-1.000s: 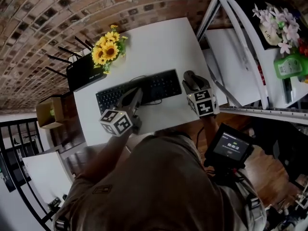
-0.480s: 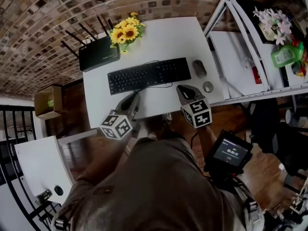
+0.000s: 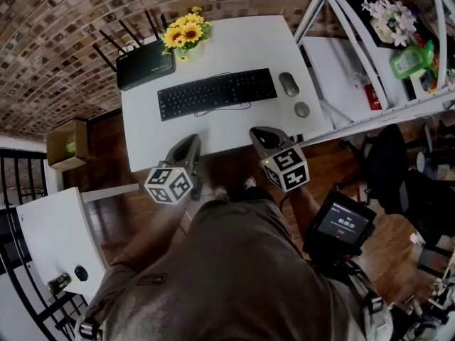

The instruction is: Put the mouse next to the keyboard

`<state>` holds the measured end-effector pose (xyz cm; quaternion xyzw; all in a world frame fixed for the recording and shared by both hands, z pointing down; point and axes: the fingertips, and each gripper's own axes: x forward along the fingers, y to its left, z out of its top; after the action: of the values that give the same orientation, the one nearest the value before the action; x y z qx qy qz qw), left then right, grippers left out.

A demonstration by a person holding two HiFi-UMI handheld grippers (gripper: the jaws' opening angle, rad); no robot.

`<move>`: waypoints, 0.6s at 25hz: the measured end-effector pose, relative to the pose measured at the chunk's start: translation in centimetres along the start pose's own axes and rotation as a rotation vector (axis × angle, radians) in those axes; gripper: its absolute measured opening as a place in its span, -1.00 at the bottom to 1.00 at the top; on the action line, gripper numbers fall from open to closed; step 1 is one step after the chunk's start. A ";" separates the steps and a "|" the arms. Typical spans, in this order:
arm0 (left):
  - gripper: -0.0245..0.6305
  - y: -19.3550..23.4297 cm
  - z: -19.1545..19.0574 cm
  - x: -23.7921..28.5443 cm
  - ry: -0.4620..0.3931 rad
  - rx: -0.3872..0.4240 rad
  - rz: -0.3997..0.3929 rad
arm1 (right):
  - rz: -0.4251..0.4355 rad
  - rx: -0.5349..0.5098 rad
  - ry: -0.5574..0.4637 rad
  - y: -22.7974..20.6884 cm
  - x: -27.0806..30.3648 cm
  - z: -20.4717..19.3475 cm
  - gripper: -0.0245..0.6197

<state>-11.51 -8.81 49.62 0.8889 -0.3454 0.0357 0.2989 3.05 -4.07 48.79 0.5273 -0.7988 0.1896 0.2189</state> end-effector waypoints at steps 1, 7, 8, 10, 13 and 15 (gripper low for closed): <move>-0.93 -0.3 -0.1 -0.1 -0.001 0.003 0.003 | 0.003 0.000 -0.006 0.0 -0.4 0.1 -0.88; -0.93 -2.6 -0.6 -0.5 -0.007 0.027 0.008 | 0.014 -0.006 -0.042 -0.1 -2.4 0.5 -0.88; -0.93 -2.9 -0.6 -0.5 -0.009 0.031 0.008 | 0.015 -0.002 -0.048 -0.2 -2.7 0.5 -0.88; -0.93 -3.5 -0.6 -0.6 -0.013 0.039 0.009 | 0.018 0.005 -0.057 -0.2 -3.1 0.3 -0.88; -0.93 -3.9 -0.7 -0.8 -0.012 0.048 0.014 | 0.016 0.011 -0.069 -0.3 -3.4 0.2 -0.88; -0.93 -4.1 -0.9 -0.8 -0.011 0.051 0.017 | 0.018 0.014 -0.076 -0.2 -3.5 0.2 -0.88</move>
<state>-9.35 -5.49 48.05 0.8933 -0.3537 0.0422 0.2740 4.46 -1.65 46.70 0.5283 -0.8099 0.1773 0.1830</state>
